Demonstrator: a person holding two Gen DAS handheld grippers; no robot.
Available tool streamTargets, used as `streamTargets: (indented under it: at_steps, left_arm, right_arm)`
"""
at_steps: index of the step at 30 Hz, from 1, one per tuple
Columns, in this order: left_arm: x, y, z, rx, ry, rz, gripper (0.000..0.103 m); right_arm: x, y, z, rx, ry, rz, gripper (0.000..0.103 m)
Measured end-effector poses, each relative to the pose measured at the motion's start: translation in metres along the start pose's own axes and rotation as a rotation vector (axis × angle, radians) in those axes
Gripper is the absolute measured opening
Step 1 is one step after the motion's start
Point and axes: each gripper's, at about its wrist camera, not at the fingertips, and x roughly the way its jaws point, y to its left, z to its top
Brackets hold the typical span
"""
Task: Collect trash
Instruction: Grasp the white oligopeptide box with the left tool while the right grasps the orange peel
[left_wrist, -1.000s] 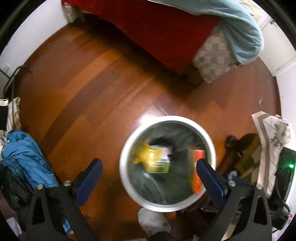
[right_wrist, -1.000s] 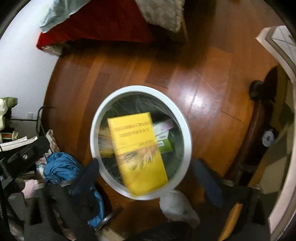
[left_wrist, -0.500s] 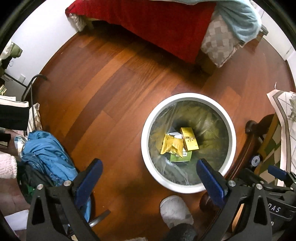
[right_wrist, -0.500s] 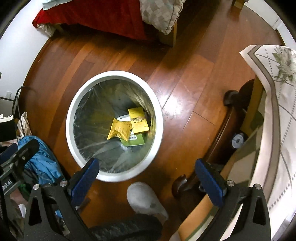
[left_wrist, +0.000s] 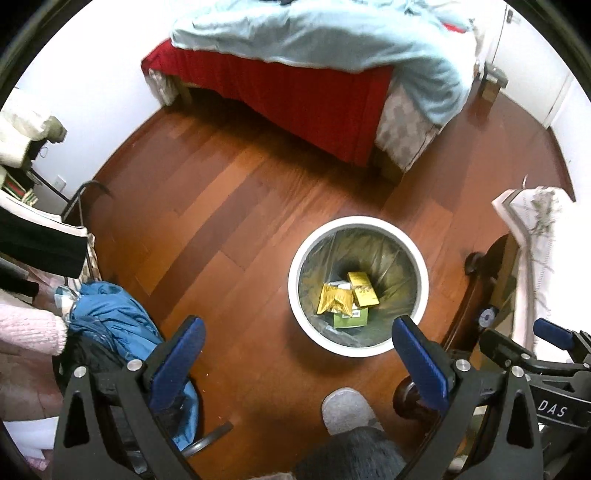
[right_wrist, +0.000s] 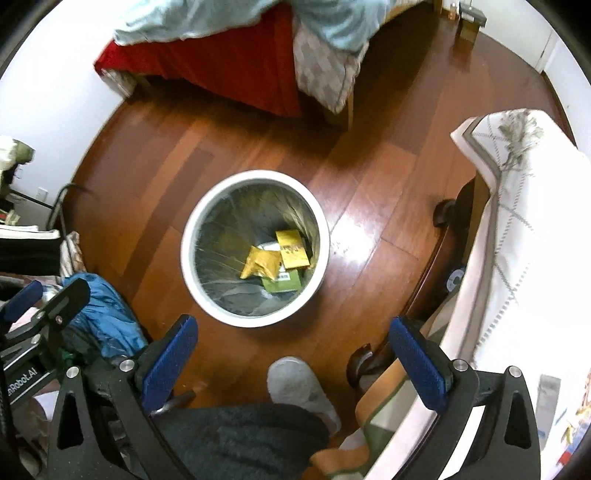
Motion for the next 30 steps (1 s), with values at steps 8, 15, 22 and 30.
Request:
streamTargets:
  at_steps: [8,15,22,30]
  left_arm:
    - [-0.093,-0.008,-0.009,0.01,-0.136,-0.008,0.103]
    - [-0.161,-0.066,-0.021,0.065,-0.258,-0.106,0.103]
    - [-0.117,-0.209,-0.063,0.202,-0.062,-0.273,0.103]
    - [-0.024,-0.352,-0.112,0.289,0.262,-0.362,0.103]
  right_arm:
    - [-0.112,-0.01,-0.025,0.047,-0.184,0.1,0.103]
    - [-0.216,-0.086,-0.071,0.191,-0.336,0.163,0.103]
    - [-0.226,-0.256,-0.16,0.525,-0.305,0.009,0.103]
    - [-0.175,-0.42,-0.248,0.842,-0.207,-0.105,0.094]
